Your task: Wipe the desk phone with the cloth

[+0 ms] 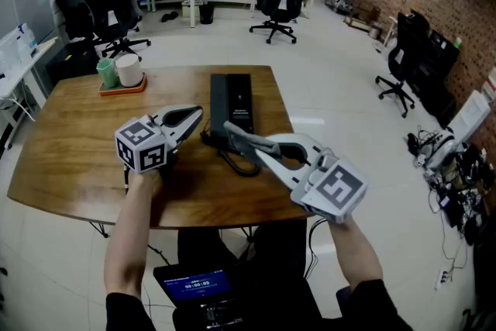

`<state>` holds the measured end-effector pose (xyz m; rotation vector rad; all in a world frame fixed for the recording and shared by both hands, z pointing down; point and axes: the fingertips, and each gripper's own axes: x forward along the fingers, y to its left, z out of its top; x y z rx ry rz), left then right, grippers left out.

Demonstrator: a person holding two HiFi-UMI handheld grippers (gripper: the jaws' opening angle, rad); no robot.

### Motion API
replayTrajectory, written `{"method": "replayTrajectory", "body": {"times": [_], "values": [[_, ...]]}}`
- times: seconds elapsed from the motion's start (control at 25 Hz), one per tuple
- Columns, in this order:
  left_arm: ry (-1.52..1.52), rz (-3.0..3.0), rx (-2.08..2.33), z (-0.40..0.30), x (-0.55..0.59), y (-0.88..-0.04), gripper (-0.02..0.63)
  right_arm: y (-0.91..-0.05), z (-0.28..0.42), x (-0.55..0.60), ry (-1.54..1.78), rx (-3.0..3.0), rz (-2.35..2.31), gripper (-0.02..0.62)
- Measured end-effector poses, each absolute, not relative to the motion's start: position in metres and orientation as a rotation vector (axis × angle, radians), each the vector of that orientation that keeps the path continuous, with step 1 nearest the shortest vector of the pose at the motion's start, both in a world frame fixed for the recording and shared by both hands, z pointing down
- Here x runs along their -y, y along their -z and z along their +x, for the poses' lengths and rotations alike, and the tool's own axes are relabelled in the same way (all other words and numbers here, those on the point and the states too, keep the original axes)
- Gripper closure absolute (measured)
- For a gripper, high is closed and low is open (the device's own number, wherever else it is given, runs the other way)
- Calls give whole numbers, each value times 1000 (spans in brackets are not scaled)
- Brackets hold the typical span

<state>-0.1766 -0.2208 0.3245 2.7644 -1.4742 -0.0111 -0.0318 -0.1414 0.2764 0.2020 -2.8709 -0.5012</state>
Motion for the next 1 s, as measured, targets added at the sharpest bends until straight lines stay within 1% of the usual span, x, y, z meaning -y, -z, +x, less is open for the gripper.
{"method": "replayTrajectory", "body": {"times": [0.16, 0.28, 0.44, 0.6, 0.88, 1.0], "values": [[-136, 2690, 1478, -205, 243, -355, 614, -301, -80, 183, 546, 2718, 158, 571], [-147, 2658, 1421, -206, 245, -363, 614, -316, -108, 211, 604, 2596, 137, 571], [-168, 2631, 1413, -206, 243, -369, 614, -312, -144, 266, 670, 2512, 250, 571], [-176, 2592, 1457, -213, 244, -373, 614, -307, -183, 318, 652, 2489, 352, 571], [-164, 2602, 1457, -210, 240, -373, 614, -319, -226, 357, 774, 2424, 450, 571], [-160, 2609, 1450, -209, 240, -371, 614, -337, -233, 364, 818, 2336, 431, 571]]}}
